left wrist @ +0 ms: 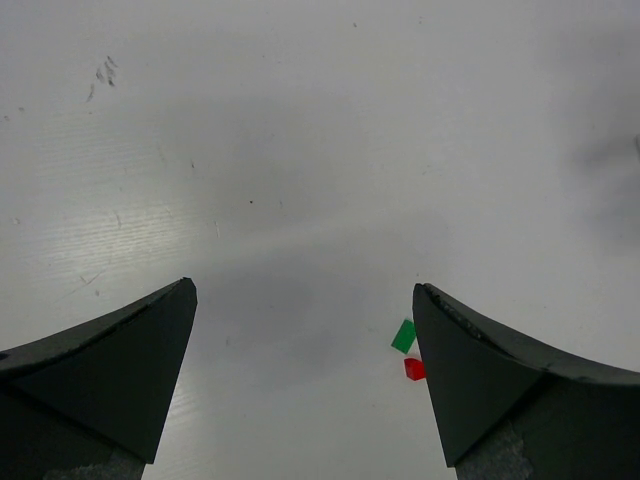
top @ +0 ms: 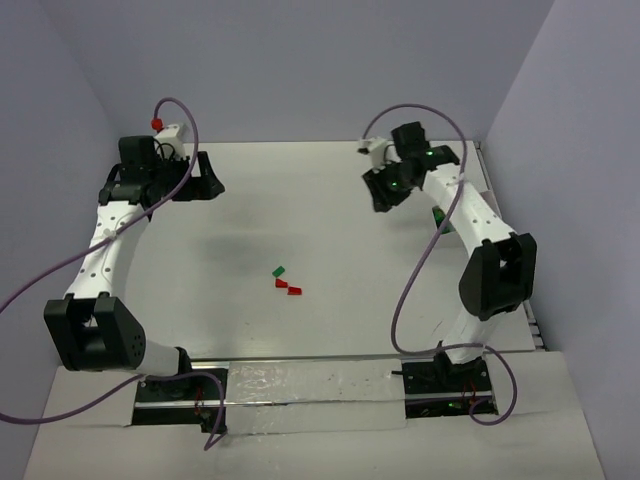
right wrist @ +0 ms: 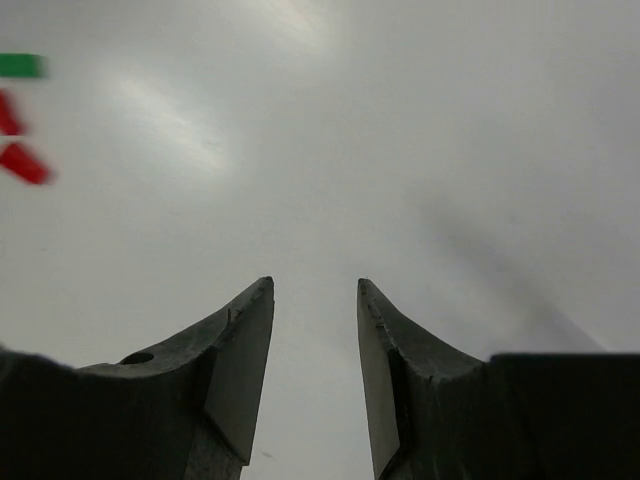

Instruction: Sort the legos into containers by color

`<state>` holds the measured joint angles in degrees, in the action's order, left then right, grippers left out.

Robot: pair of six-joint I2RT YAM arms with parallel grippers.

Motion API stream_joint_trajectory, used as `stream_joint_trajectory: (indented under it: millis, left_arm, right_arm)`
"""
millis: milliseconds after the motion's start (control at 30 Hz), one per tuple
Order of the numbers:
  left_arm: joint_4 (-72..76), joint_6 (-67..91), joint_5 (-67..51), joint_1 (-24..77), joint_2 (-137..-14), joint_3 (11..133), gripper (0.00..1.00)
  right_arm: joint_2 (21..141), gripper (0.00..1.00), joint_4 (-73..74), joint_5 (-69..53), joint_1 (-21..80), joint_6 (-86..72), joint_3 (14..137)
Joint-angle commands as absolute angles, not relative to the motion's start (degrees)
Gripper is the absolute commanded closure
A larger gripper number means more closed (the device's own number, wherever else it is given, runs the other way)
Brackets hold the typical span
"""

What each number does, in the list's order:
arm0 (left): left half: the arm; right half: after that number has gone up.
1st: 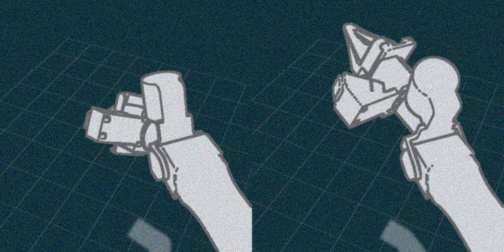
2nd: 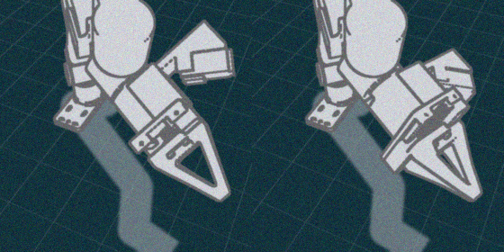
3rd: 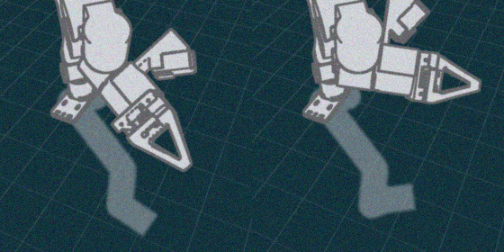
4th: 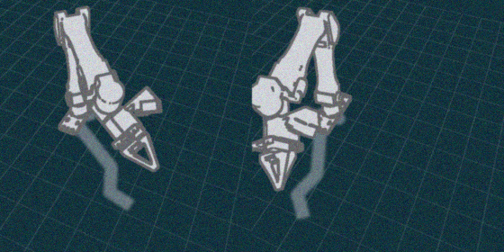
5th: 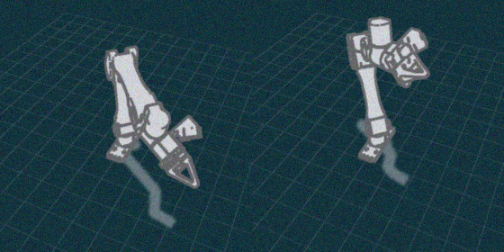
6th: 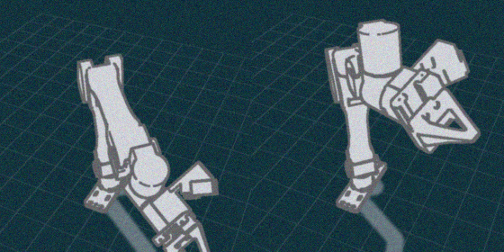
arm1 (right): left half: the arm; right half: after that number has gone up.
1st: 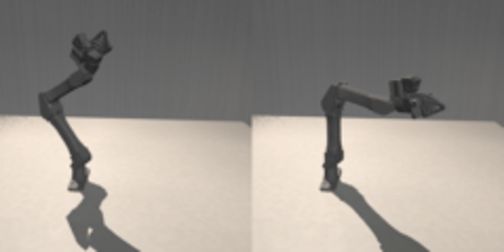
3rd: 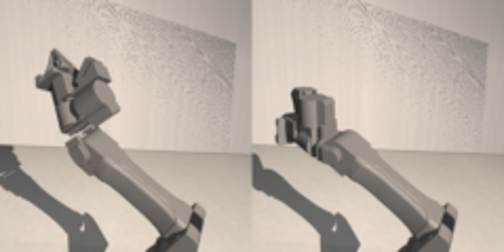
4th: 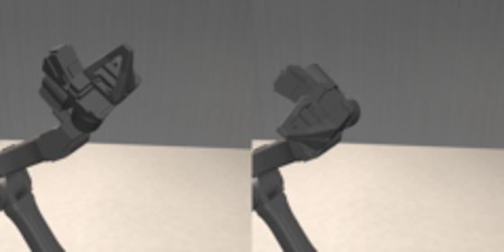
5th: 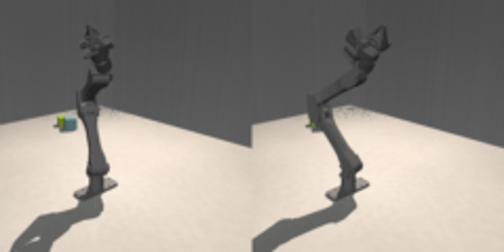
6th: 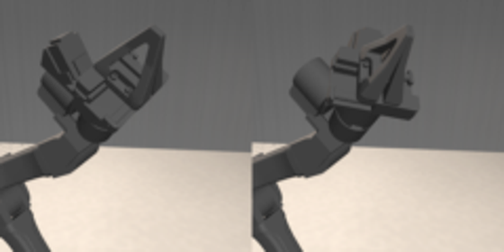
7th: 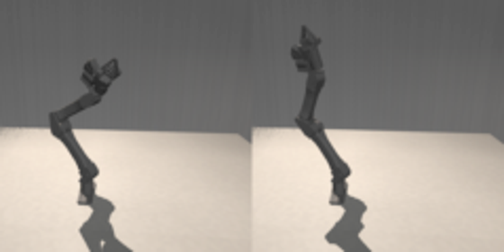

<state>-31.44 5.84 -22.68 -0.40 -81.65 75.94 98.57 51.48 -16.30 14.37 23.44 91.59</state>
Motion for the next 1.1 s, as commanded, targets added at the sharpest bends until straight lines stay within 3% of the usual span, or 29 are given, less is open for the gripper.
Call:
stream_joint_trajectory:
  millis: [0, 200, 367, 467, 767, 1067]
  left_arm:
    - [-32.5, 8.3, -31.8, -6.1, -81.7, 80.3, 0.01]
    - [-33.0, 9.1, -32.9, -9.1, -82.2, 79.9, 0.01]
    - [-32.8, 9.1, -32.4, -9.6, -82.1, 78.9, 0.01]
    - [-32.8, 9.2, -32.3, -9.7, -82.2, 78.9, 0.01]
    - [-32.6, 9.2, -32.1, -9.8, -82.5, 78.8, 0.01]
    - [-32.7, 9.1, -31.4, -9.8, -82.7, 78.7, 0.01]
  right_arm:
    - [97.3, 0.53, 47.3, -28.2, 24.5, 17.7, 87.9]
    - [103.7, 0.48, 38.3, -24.3, 39.5, 10.5, 88.7]
    - [111.3, 0.27, 39.1, -19.2, 47.5, 6.2, 94.5]
    - [114.2, 0.20, 40.0, -16.2, 50.0, 5.3, 96.2]
    - [123.6, 0.18, 42.0, -10.3, 52.0, 3.9, 103.4]
    - [129.3, 0.23, 42.5, -6.5, 52.0, 3.4, 108.1]
